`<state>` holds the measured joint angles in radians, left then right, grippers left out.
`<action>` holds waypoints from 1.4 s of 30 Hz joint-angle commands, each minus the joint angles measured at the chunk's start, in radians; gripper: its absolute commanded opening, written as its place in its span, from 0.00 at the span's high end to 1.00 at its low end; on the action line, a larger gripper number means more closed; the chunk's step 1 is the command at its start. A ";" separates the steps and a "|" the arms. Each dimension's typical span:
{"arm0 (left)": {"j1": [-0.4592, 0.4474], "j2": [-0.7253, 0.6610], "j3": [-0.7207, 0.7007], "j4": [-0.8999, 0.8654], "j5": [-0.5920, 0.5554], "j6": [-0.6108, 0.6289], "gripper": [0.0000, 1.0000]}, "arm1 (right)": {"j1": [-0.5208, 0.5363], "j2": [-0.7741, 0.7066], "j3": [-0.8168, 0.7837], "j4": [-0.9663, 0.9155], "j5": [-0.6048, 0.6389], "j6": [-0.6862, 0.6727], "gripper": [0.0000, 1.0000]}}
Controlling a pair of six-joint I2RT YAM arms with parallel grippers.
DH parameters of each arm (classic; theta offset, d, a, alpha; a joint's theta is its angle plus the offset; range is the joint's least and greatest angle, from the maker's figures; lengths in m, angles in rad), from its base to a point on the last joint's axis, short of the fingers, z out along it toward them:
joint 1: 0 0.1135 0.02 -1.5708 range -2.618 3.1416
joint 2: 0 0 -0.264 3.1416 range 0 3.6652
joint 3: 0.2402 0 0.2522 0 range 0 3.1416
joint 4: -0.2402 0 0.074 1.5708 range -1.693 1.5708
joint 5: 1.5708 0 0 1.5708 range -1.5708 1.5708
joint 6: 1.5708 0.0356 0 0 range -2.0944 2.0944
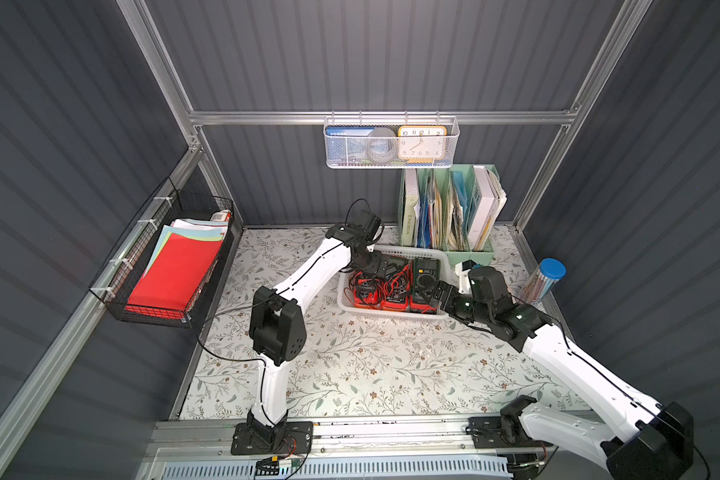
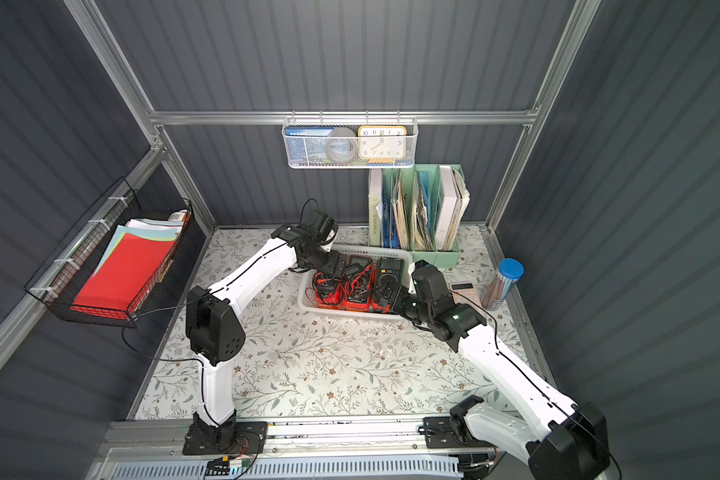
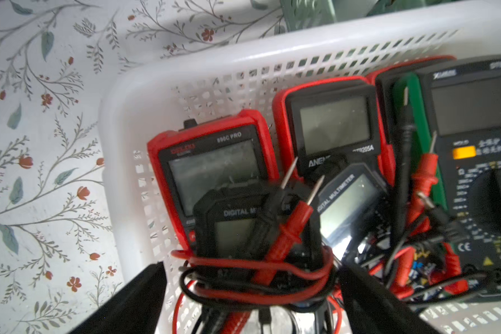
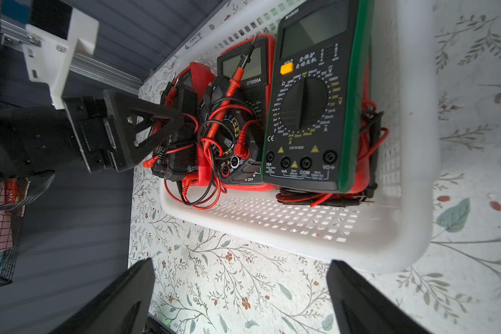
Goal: Put the multimeter into the basket
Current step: Place the multimeter in the basket, then reset both arms
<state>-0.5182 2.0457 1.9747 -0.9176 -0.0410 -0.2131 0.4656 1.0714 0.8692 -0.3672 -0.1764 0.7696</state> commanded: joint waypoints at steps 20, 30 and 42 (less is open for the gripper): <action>-0.003 -0.361 -0.126 0.092 -0.103 0.018 0.01 | -0.047 0.000 0.173 -0.082 0.154 -0.115 0.01; -0.003 -0.785 -0.755 0.390 -0.275 0.212 0.01 | -0.111 -0.069 0.103 0.018 0.529 -0.202 0.01; 0.122 -0.976 -1.291 0.781 -0.463 0.276 0.01 | -0.404 -0.053 -0.122 0.267 0.725 -0.380 0.01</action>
<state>-0.4702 1.1267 0.7624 -0.3058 -0.4606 0.0452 0.1211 0.9966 0.7910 -0.1856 0.5037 0.4358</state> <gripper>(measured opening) 0.992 0.990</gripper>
